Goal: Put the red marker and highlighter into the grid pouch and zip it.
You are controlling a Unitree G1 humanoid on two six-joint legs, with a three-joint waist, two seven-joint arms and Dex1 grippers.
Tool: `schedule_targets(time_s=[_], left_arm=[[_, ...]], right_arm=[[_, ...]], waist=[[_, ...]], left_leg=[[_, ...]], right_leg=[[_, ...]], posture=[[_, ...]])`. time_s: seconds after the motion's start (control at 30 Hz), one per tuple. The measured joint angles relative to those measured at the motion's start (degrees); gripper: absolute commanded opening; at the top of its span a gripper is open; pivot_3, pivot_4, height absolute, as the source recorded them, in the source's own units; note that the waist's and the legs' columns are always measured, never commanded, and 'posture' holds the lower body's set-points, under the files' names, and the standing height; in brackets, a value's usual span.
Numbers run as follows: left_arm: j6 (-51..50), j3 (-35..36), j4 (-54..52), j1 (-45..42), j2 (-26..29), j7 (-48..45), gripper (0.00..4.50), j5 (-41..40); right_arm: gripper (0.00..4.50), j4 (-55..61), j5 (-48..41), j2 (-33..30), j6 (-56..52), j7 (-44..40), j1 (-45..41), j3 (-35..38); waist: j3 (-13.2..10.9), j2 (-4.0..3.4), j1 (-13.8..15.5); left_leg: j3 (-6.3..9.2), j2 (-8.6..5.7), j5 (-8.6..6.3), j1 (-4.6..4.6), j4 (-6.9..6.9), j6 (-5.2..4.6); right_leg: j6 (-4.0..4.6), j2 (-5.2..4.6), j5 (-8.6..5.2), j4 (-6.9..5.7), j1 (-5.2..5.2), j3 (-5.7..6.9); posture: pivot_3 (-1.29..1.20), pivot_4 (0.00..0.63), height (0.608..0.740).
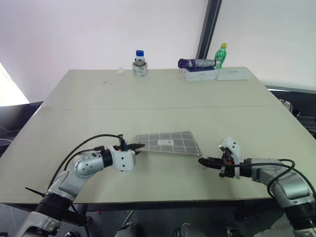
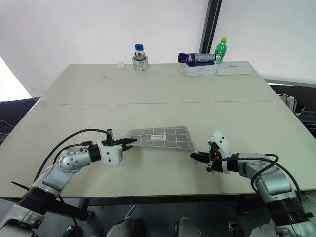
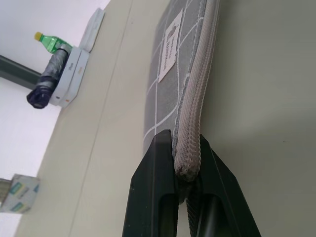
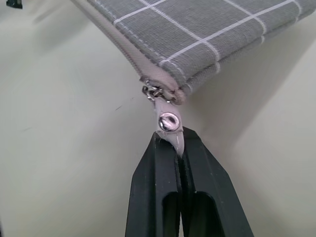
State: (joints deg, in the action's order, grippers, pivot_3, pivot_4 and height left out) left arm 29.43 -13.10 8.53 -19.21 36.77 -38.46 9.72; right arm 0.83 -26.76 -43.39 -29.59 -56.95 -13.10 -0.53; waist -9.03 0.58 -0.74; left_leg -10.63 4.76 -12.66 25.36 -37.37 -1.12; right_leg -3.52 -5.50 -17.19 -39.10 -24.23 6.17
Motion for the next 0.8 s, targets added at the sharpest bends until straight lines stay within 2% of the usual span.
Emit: schedule_targets(time_s=[0.03, 0.13, 0.23, 0.27, 0.33, 0.37, 0.67, 0.8], left_arm=[[-0.37, 0.56, 1.22, 0.01, 0.08, -0.09, 1.17, -0.58], [-2.67, 3.15, 4.19, 1.05, 1.04, -1.64, 2.64, -4.48], [-5.53, 6.0, 3.04, 1.2, -0.86, -1.8, 4.3, -9.85], [-6.51, 6.74, 1.75, 1.59, -0.87, -2.1, 4.5, -11.46], [-8.07, 9.02, -0.49, 3.82, -0.03, -3.24, 4.5, -14.44], [-8.75, 10.16, -0.85, 5.27, 0.81, -3.92, 4.5, -15.74], [-15.58, 23.44, -7.54, 21.3, 5.4, -7.76, 4.5, -26.76], [-22.01, 27.73, -13.17, 25.46, 5.42, -8.29, 4.5, -33.01]], right_arm=[[0.0, -1.39, 0.73, -0.11, 0.32, 0.06, -0.73, 0.11], [0.92, -5.18, 1.41, -0.11, 1.08, 0.33, -1.86, 1.53], [2.58, -5.77, 1.73, 1.91, 3.13, 0.17, -4.09, 1.52], [3.06, -5.75, 1.8, 2.22, 4.05, 0.0, -4.66, 1.48], [4.13, -5.73, 2.42, 1.98, 5.96, -0.71, -5.16, 1.51], [4.44, -5.73, 3.02, 1.42, 6.67, -1.33, -5.14, 1.51], [4.44, -9.03, 10.52, -9.71, 15.93, -8.11, -6.36, 1.37], [4.44, -10.89, 8.68, -8.61, 16.31, -8.68, -8.83, 3.69]], waist=[[0.0, 0.0, -0.01], [0.0, 0.0, -0.02], [-0.01, 0.01, 0.01], [-0.01, 0.01, 0.03], [-0.01, 0.01, -0.05], [-0.01, 0.01, -0.07], [-0.04, -0.01, 0.0], [-0.05, 0.02, -0.12]], left_leg=[[-0.01, 0.0, 0.0, 0.0, 0.0, 0.0], [-0.02, 0.0, 0.0, 0.0, -0.01, 0.0], [0.0, 0.0, 0.01, 0.01, -0.03, 0.0], [-0.01, 0.0, 0.0, 0.01, -0.03, 0.0], [-0.03, 0.0, 0.0, 0.0, -0.01, 0.01], [-0.03, 0.0, 0.01, 0.0, 0.0, 0.01], [-0.02, 0.0, -0.01, -0.02, 0.0, 0.02], [-0.01, 0.02, -0.02, -0.01, 0.01, 0.02]], right_leg=[[0.0, 0.0, 0.0, 0.0, 0.0, 0.0], [0.0, 0.0, 0.0, 0.0, -0.01, 0.01], [-0.01, -0.01, 0.0, 0.0, 0.01, 0.0], [-0.01, -0.01, 0.0, 0.0, 0.01, 0.0], [-0.02, -0.02, 0.0, 0.0, 0.01, 0.0], [-0.02, -0.02, -0.01, 0.0, 0.01, 0.0], [0.01, -0.11, -0.02, 0.03, -0.03, 0.0], [0.01, -0.15, -0.02, 0.05, -0.01, -0.02]], posture=[[0.0, 0.15, 0.74], [0.0, 0.15, 0.74], [0.0, 0.15, 0.74], [0.0, 0.15, 0.74], [0.0, 0.15, 0.74], [0.0, 0.15, 0.74], [0.0, 0.15, 0.74], [0.0, 0.15, 0.74]])
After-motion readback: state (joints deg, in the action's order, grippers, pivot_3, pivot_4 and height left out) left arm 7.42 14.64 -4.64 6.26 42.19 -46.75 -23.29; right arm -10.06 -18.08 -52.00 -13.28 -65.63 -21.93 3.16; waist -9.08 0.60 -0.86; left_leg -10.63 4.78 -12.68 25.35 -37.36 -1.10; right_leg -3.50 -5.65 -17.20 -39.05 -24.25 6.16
